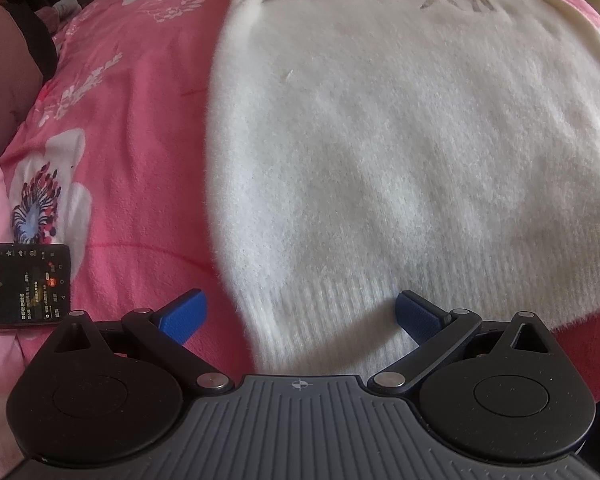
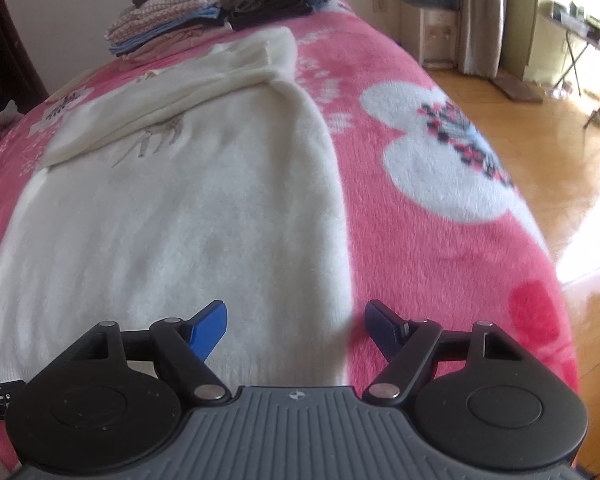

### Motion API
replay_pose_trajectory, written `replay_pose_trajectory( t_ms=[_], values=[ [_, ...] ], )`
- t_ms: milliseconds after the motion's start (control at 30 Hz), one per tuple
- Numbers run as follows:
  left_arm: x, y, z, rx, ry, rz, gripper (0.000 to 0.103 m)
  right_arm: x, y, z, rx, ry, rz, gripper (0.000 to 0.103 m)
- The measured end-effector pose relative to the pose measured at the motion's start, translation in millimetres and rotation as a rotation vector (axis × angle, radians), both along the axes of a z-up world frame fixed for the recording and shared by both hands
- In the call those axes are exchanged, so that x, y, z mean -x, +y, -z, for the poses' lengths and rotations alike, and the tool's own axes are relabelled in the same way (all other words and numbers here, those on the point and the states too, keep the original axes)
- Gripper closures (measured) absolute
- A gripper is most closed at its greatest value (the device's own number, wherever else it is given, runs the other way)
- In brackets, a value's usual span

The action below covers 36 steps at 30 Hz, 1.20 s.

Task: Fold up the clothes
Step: 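Move both tools along the sweater hem, positioning at its ribbed edge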

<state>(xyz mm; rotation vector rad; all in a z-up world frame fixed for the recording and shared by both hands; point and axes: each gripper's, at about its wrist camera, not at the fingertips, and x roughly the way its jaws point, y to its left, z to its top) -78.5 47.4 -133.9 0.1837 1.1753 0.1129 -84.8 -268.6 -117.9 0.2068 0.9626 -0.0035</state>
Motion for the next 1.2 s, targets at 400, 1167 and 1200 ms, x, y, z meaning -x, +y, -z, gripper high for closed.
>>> replay_pose_trajectory(
  t_ms=[400, 1167, 1200],
  values=[
    [0.7, 0.2, 1.6, 0.004, 0.003, 0.004, 0.000, 16.6, 2.0, 3.8, -0.013, 0.006, 0.011, 0.025],
    [6.3, 8.1, 3.7, 0.031, -0.021, 0.001, 0.000, 27.4, -6.7, 6.3, -0.106, 0.015, 0.041, 0.021],
    [8.2, 10.3, 3.2, 0.044, -0.027, 0.005, 0.000, 27.5, -6.9, 6.3, -0.107, 0.015, 0.041, 0.021]
  ],
)
